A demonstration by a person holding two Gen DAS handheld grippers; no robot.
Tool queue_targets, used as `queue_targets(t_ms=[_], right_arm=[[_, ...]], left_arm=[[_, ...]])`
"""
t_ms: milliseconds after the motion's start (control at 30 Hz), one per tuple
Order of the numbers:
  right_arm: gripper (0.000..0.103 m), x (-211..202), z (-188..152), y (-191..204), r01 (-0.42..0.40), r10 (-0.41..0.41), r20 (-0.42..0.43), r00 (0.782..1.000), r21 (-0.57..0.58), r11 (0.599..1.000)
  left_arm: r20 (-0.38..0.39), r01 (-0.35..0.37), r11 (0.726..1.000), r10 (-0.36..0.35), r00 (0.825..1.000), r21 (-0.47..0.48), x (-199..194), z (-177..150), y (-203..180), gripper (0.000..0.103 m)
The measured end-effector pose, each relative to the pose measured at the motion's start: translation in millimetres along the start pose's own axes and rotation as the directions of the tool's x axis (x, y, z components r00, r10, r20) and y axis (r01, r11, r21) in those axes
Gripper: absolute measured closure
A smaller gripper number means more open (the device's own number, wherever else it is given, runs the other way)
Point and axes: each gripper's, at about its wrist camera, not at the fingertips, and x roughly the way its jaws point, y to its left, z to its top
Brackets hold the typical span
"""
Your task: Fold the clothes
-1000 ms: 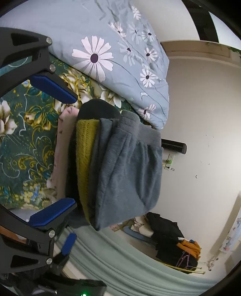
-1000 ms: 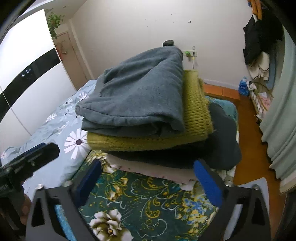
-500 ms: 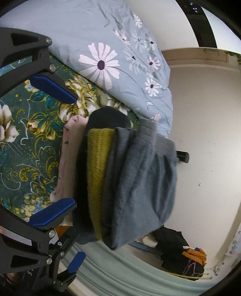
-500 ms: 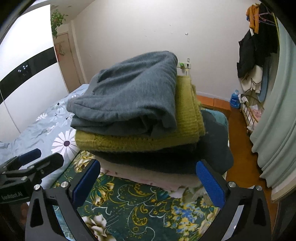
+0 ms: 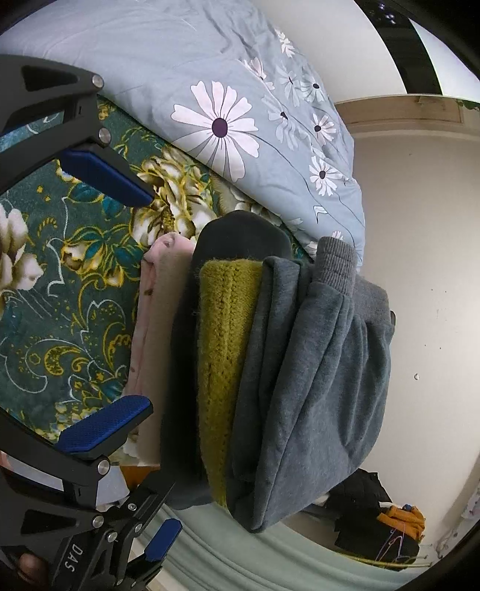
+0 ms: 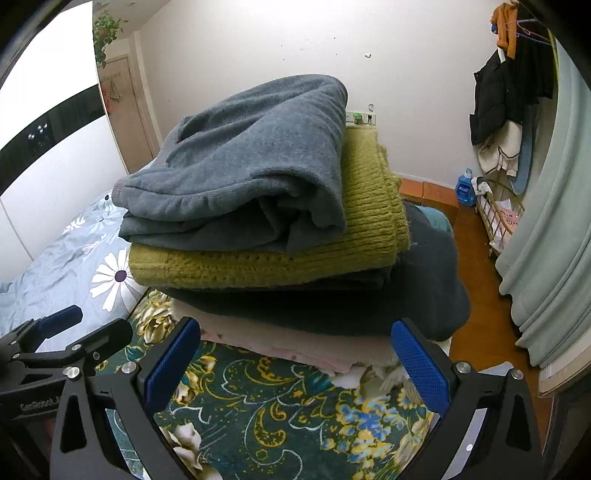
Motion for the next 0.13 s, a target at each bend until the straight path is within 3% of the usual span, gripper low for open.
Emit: queue_targets(t_ms=[133], right_arm=[[0.000, -2.0, 3.2, -0.7, 0.005, -0.005, 0.007, 1.000, -0.006, 1.000]], left_arm=[[0.006, 0.005, 1.000, -0.005, 1.000, -0.002, -1.9, 2.3, -1.2, 0.000]])
